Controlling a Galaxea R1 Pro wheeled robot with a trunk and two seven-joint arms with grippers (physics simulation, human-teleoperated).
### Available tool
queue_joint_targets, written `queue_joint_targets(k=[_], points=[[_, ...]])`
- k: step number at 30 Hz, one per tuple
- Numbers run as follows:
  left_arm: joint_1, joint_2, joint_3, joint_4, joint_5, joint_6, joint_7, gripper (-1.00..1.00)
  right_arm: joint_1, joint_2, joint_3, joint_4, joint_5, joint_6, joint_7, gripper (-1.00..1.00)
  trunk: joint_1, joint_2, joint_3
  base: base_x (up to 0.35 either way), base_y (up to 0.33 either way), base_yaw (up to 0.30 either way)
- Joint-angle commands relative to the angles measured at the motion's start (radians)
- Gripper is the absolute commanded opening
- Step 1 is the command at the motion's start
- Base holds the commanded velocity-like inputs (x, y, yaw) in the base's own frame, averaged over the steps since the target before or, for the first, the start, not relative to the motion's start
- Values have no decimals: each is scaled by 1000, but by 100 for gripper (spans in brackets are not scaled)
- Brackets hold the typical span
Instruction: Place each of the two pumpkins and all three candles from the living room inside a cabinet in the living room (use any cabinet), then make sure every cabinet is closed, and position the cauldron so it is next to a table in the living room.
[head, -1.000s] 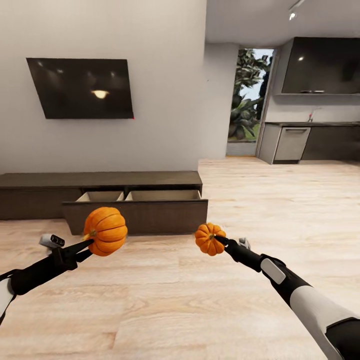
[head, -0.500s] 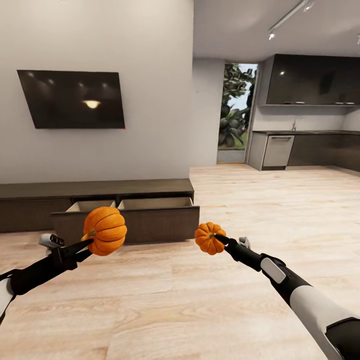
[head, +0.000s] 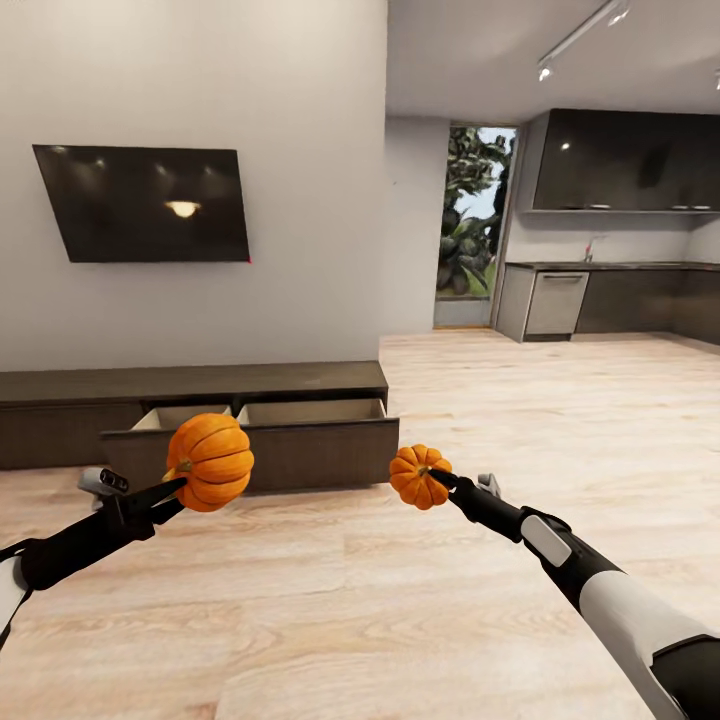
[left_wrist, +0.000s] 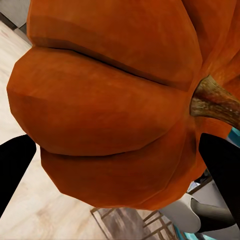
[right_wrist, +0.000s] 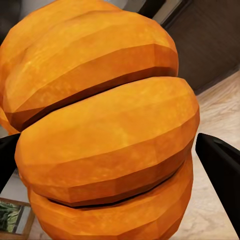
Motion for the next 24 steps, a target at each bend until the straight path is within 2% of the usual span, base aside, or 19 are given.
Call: queue_joint_targets(k=[1, 13, 24], points=[[-1, 0, 0, 0, 0, 4, -1, -100, -1, -1, 4, 0, -10, 6, 0, -100, -4, 7, 1, 0, 0, 0], [-1, 0, 0, 0, 0, 4, -1, -100, -1, -1, 4, 0, -10, 6, 0, -100, -50, 91, 22, 0, 0, 0], [-1, 0, 0, 0, 0, 4, -1, -100, -1, -1, 4, 0, -10, 2, 2, -100, -92, 168, 55, 0, 0, 0]])
